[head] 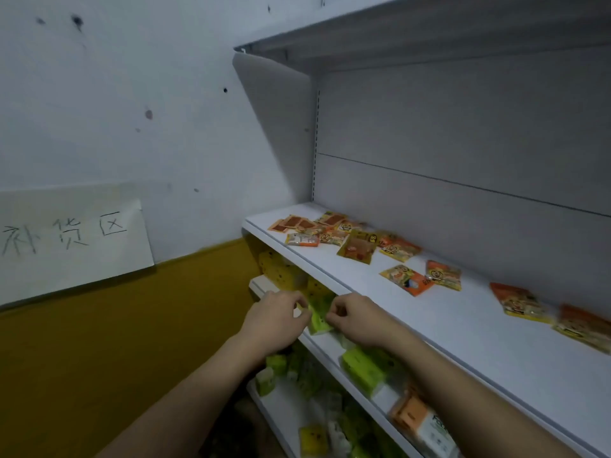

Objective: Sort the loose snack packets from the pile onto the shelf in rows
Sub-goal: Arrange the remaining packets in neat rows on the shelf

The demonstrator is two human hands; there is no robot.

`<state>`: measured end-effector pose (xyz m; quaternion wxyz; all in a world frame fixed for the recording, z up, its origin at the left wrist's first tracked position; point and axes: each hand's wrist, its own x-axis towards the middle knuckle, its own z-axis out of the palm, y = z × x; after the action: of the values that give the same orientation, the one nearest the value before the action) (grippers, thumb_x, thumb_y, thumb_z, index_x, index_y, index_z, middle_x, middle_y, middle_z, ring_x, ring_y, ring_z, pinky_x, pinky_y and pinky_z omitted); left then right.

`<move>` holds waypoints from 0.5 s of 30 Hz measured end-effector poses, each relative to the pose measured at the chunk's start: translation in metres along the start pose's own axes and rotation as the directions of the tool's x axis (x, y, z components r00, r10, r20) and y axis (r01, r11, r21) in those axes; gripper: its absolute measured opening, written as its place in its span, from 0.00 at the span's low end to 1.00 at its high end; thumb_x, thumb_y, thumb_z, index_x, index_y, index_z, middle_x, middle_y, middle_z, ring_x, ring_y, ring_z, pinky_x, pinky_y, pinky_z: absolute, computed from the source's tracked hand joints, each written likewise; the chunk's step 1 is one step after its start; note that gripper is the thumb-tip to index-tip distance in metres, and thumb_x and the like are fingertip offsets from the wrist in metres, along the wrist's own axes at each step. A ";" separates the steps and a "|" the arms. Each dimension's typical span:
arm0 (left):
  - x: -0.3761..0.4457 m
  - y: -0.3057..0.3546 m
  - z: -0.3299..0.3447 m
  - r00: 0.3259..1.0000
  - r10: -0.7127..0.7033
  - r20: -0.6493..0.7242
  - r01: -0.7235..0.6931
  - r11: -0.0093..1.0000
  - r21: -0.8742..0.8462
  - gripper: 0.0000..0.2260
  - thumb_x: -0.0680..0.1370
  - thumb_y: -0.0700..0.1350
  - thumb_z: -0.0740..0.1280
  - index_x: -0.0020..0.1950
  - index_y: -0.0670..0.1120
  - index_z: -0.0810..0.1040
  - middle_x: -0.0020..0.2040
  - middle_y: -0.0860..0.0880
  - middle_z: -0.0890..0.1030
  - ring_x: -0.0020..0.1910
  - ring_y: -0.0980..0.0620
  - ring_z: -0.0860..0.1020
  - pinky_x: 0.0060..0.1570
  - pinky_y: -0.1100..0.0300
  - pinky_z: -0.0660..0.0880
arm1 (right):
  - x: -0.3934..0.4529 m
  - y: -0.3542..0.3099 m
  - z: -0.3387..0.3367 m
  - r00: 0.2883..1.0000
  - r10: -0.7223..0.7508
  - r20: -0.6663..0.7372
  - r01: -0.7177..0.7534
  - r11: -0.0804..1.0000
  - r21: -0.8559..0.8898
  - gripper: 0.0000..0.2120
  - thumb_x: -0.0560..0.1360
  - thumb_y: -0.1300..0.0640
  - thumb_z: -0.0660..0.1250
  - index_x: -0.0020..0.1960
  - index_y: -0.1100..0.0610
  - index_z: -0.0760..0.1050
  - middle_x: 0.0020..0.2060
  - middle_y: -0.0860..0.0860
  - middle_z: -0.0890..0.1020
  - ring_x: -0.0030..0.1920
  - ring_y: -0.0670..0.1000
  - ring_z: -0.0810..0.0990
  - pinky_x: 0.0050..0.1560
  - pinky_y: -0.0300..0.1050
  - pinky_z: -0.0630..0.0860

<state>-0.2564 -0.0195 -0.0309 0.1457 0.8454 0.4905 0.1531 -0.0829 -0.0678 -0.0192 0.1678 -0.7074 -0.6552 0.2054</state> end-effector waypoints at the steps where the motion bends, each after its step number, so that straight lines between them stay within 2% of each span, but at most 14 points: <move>1: 0.014 -0.009 0.001 1.000 0.010 0.011 -0.010 1.000 -0.011 0.13 0.81 0.57 0.62 0.61 0.54 0.79 0.58 0.52 0.80 0.56 0.53 0.76 0.52 0.53 0.77 | 0.014 0.001 0.003 1.000 0.016 0.006 -0.016 1.000 0.005 0.12 0.79 0.50 0.64 0.46 0.58 0.79 0.42 0.54 0.83 0.44 0.54 0.81 0.49 0.55 0.79; 6: 0.095 -0.042 0.016 0.997 0.064 0.043 -0.062 0.998 -0.027 0.13 0.81 0.56 0.62 0.61 0.54 0.79 0.60 0.53 0.79 0.59 0.52 0.76 0.56 0.51 0.77 | 0.089 0.017 0.005 0.994 0.101 -0.031 -0.098 0.993 0.071 0.09 0.79 0.53 0.63 0.46 0.56 0.80 0.42 0.52 0.83 0.45 0.52 0.81 0.48 0.51 0.77; 8: 0.131 -0.051 0.023 0.996 0.085 0.040 -0.085 0.996 -0.010 0.13 0.81 0.55 0.62 0.62 0.53 0.78 0.60 0.53 0.79 0.60 0.52 0.75 0.58 0.54 0.75 | 0.123 0.026 0.002 0.992 0.113 -0.055 -0.106 0.988 0.110 0.09 0.80 0.52 0.63 0.47 0.54 0.80 0.43 0.51 0.83 0.45 0.51 0.81 0.48 0.50 0.78; 12: 0.206 -0.059 0.025 0.993 0.121 0.005 -0.120 0.993 -0.014 0.12 0.82 0.54 0.62 0.62 0.52 0.79 0.58 0.54 0.80 0.57 0.54 0.75 0.53 0.57 0.77 | 0.191 0.046 -0.014 0.987 0.118 -0.107 -0.092 0.971 0.218 0.09 0.80 0.55 0.63 0.45 0.56 0.79 0.41 0.52 0.83 0.41 0.51 0.81 0.48 0.53 0.80; 15: 0.265 -0.063 0.016 0.990 0.142 0.004 -0.141 0.989 -0.039 0.11 0.81 0.53 0.63 0.60 0.53 0.80 0.58 0.53 0.81 0.55 0.54 0.77 0.50 0.57 0.76 | 0.240 0.061 -0.034 0.974 0.160 -0.163 -0.108 0.952 0.286 0.10 0.81 0.57 0.62 0.44 0.58 0.77 0.40 0.55 0.83 0.36 0.50 0.80 0.40 0.48 0.78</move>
<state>-0.1740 0.2409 -0.0397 0.1523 0.8757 0.4258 0.1695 0.0007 0.1669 -0.0375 0.3099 -0.7360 -0.5522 0.2394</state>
